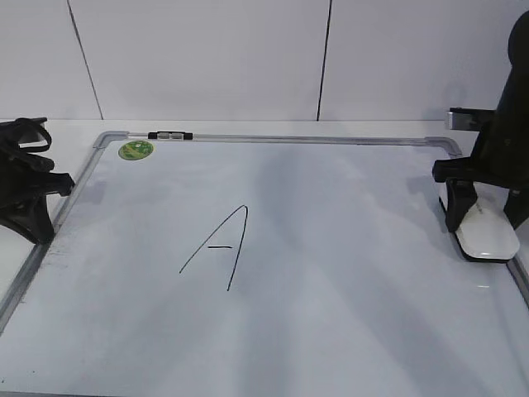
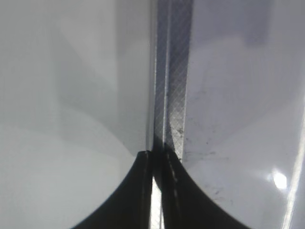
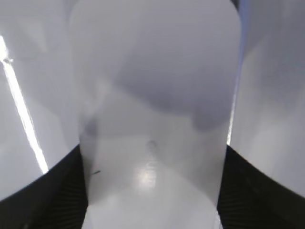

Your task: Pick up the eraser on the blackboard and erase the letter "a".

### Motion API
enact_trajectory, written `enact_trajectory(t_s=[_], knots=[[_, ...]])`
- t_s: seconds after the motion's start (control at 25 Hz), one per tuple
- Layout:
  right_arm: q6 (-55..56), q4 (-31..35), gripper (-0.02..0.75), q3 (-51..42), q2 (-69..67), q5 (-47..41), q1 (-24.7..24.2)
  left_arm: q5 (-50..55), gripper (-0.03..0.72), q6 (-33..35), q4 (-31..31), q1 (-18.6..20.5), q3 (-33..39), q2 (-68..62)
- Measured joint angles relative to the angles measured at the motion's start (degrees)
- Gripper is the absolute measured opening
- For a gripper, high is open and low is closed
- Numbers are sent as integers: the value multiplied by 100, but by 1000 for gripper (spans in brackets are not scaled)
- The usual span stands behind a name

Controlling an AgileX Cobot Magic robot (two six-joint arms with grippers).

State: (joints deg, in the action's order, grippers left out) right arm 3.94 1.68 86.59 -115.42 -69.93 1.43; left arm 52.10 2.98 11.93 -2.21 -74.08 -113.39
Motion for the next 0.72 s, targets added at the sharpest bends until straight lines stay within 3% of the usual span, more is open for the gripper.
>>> enact_trajectory(t_s=[0.72], knots=[[-11,-26,560,0,-93,13,-59,-85,8,10,22,0,0,0]])
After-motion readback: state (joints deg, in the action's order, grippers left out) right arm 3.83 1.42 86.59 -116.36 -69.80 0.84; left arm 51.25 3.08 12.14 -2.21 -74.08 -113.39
